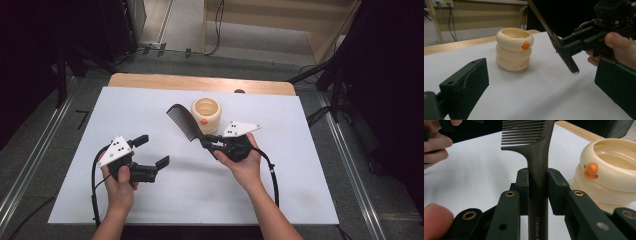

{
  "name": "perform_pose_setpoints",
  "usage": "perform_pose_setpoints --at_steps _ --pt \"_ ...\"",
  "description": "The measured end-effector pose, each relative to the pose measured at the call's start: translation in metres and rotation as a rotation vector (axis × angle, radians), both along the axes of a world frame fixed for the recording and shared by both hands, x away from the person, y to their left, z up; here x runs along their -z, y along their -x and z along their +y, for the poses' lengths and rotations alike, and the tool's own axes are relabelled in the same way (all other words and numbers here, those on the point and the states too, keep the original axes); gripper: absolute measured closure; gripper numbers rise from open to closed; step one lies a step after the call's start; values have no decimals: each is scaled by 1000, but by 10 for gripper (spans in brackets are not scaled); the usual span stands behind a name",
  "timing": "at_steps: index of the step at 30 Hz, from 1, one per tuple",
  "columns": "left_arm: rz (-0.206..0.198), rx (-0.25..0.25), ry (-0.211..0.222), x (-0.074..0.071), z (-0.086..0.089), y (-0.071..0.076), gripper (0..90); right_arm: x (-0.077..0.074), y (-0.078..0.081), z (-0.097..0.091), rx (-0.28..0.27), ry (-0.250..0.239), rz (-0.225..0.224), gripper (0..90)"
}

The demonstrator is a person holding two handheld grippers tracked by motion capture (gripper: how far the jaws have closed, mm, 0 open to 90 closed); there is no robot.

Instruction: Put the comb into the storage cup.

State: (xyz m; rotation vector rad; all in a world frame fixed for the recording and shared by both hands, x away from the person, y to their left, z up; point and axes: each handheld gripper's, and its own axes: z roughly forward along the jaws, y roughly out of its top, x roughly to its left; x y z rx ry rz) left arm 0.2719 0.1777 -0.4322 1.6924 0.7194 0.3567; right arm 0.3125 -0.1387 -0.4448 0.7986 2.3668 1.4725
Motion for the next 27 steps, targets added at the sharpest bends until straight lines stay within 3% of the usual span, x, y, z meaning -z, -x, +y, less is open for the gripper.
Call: perform_pose_setpoints --at_steps 5,18,27 --pt "28 34 55 -9 -13 -8 0 4 5 -6 4 -19 -8 705" --pt "46 56 44 -17 -43 -18 81 12 17 -22 36 -48 -21 705" --pt "78 78 76 -21 -57 -23 148 16 23 -28 46 -61 -31 705"
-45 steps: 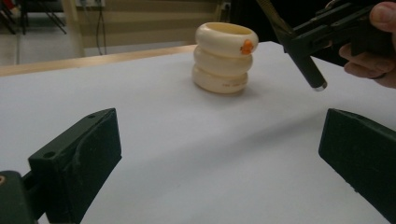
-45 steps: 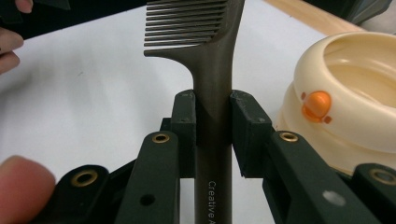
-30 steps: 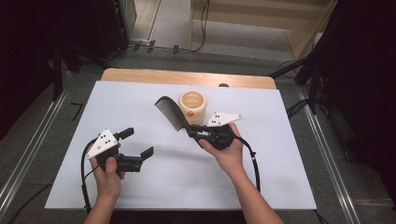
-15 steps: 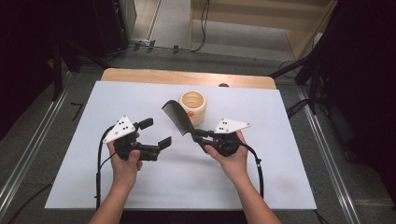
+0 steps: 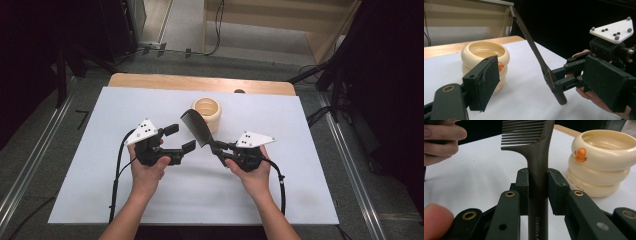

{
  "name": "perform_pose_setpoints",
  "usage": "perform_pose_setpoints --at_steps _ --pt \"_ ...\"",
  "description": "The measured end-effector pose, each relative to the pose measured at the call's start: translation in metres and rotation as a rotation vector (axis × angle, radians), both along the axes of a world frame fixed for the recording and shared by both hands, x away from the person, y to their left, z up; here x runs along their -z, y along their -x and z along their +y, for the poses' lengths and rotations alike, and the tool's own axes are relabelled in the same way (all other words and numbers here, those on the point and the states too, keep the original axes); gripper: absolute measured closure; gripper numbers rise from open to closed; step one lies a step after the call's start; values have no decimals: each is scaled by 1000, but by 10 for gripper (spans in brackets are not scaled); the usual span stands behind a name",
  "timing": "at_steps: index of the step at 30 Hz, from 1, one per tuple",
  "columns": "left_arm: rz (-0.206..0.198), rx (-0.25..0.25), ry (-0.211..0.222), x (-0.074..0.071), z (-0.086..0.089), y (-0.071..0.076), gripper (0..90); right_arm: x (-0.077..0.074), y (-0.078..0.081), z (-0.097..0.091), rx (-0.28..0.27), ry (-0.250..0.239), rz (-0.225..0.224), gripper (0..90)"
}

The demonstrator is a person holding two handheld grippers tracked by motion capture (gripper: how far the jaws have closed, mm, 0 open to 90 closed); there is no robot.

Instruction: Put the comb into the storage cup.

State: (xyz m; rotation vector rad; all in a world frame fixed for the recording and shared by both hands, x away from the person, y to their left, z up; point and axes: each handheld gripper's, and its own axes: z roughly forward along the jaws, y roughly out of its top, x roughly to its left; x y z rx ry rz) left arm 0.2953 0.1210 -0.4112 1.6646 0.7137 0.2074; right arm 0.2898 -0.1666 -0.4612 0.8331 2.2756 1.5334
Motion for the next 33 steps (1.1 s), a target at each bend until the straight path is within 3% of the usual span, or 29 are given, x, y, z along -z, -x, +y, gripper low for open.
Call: perform_pose_setpoints --at_steps 6,8,17,26,28,33 --pt "8 -14 7 -2 -7 0 221 3 3 -2 6 -10 -2 705" --pt "20 -10 19 -1 -8 0 283 3 4 -3 6 -14 -4 705" --pt "67 0 29 -1 -22 -6 368 3 9 -3 5 -21 -22 705" --pt "129 -38 33 1 -36 -10 500 4 14 -1 7 -19 -39 705" --pt "151 -46 35 3 -38 -11 572 4 16 1 9 -20 -41 705" --pt "180 -53 28 4 -40 -12 623 4 18 4 11 -10 -53 704"
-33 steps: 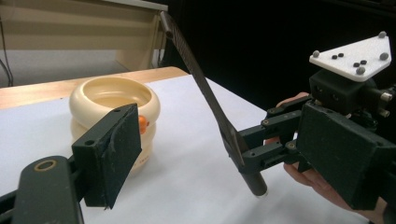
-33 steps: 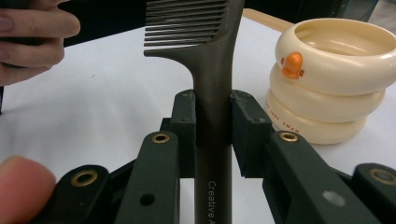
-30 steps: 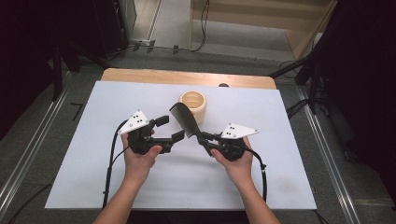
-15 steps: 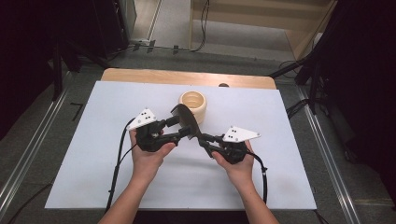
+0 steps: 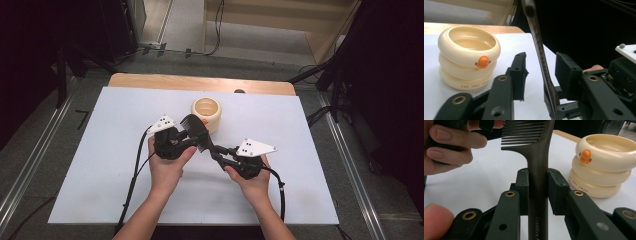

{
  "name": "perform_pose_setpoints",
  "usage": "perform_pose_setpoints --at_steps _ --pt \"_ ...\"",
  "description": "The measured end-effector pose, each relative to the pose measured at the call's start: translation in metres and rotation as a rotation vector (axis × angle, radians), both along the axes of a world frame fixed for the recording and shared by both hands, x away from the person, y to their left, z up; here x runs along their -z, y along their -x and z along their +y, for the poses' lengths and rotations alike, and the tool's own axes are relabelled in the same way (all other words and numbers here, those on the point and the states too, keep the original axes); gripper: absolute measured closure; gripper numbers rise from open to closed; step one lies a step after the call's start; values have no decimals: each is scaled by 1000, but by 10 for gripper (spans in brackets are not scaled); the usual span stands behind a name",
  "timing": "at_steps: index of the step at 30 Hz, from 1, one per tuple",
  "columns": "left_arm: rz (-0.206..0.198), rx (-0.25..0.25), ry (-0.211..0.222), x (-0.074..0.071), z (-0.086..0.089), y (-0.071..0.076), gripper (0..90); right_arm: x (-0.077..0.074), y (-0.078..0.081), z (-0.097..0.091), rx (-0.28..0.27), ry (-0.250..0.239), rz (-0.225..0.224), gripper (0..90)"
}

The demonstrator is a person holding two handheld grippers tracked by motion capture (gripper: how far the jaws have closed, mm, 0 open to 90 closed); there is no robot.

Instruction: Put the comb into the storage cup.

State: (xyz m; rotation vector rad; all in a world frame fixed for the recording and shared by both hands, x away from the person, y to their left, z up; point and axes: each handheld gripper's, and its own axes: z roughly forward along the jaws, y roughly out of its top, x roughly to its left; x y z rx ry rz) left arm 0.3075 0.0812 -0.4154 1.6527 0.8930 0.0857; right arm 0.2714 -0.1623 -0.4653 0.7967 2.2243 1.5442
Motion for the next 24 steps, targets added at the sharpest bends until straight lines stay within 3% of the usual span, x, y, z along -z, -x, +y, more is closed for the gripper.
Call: perform_pose_setpoints --at_steps 4,7,11,19,24 --pt "22 26 24 2 1 -2 693 1 1 2 7 -6 -5 704" --pt "23 25 51 2 2 -2 732 2 1 4 4 0 -9 705" --pt "29 20 56 2 3 -3 798 1 2 6 14 -6 -14 705" --pt "57 42 99 3 5 -4 836 3 4 8 24 -6 -24 705" --pt "53 51 106 2 7 -3 842 3 4 10 26 -13 -32 704"
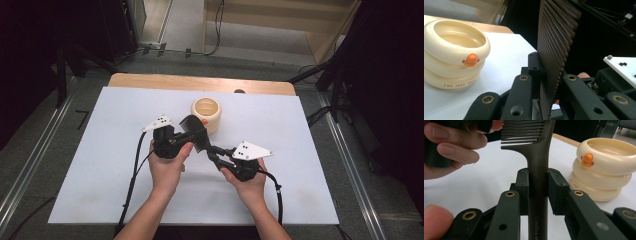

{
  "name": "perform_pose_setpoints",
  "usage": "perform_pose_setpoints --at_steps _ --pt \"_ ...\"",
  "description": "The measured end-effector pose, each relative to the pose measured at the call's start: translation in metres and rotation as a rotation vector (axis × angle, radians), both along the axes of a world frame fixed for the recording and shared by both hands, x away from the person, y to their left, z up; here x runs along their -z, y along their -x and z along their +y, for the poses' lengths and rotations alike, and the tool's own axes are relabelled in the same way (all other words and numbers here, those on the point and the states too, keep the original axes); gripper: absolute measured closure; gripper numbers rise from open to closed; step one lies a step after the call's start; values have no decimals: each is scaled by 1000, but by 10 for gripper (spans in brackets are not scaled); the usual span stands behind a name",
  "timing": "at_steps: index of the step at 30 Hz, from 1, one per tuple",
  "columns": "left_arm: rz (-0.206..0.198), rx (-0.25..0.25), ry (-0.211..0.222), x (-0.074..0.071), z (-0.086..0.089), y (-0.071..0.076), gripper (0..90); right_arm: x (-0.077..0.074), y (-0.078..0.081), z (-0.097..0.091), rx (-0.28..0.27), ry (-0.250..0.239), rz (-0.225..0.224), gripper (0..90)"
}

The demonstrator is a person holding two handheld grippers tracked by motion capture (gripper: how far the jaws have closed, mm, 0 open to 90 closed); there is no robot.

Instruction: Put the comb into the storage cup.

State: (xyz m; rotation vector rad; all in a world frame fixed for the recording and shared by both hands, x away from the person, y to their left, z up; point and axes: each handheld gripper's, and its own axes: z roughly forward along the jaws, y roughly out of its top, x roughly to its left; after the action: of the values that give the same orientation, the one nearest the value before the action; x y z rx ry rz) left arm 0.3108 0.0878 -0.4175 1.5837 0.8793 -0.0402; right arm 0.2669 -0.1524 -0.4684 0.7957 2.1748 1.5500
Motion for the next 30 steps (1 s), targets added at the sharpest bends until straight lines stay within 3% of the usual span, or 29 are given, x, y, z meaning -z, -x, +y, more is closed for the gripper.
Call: perform_pose_setpoints --at_steps 8,11,18,21,24,30 --pt "-37 16 -10 -2 1 2 845 -2 -1 1 -18 -10 4 677" --pt "-42 24 -10 -3 1 2 845 -2 -1 0 -22 -25 7 536" --pt "-55 20 -23 -6 2 1 845 -7 2 -10 -24 -80 6 101" --pt "-61 17 -23 -8 3 1 845 -7 3 -18 -21 -104 14 0" --pt "-70 14 -29 -9 4 1 845 -6 5 -27 -9 -128 20 0" --pt "-75 11 -32 -11 6 -1 845 0 12 -47 29 -119 19 0"
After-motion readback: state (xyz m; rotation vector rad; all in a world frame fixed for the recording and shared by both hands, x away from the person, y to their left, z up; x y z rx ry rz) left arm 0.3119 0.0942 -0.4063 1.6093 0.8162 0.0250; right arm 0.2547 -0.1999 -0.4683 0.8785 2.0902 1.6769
